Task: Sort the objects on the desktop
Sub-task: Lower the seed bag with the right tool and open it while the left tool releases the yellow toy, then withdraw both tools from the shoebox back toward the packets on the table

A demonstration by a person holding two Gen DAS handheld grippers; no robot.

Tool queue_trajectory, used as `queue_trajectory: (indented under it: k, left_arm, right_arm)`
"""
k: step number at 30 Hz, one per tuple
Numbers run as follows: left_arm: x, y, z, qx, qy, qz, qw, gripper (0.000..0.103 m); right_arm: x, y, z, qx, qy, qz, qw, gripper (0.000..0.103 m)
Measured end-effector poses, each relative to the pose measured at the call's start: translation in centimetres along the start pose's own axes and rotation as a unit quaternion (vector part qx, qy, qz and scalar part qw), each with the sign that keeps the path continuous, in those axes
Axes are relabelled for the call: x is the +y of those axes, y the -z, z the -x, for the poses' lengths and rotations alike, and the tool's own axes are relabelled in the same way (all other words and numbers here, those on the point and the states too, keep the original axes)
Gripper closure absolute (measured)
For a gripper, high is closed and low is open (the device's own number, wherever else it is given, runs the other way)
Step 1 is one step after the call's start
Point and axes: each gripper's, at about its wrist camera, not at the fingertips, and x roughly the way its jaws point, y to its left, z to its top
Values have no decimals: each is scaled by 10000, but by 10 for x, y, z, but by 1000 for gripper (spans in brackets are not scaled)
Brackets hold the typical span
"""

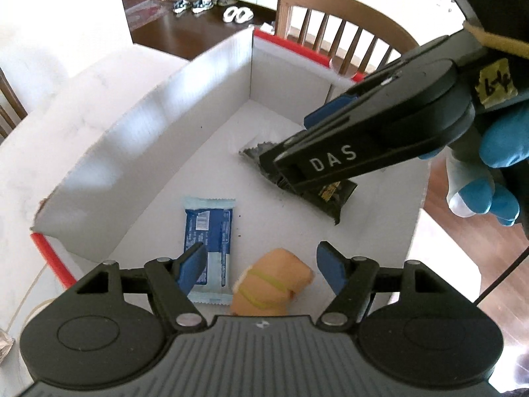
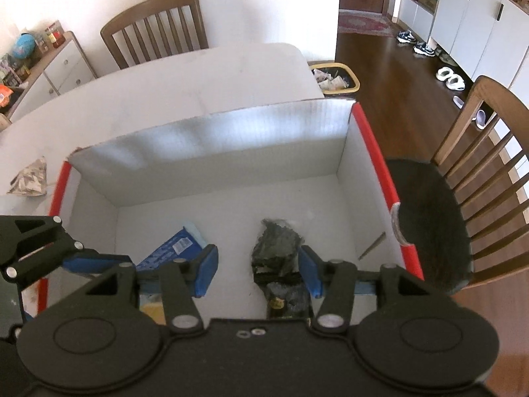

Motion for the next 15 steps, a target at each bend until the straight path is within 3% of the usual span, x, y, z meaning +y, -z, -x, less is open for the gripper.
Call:
queue_trajectory:
  k: [15]
  left_arm:
    - [-3,25,54,-598,-9,141,9981,30]
  right_arm:
    - [15,23,60,-572,-280,-131,9979,48]
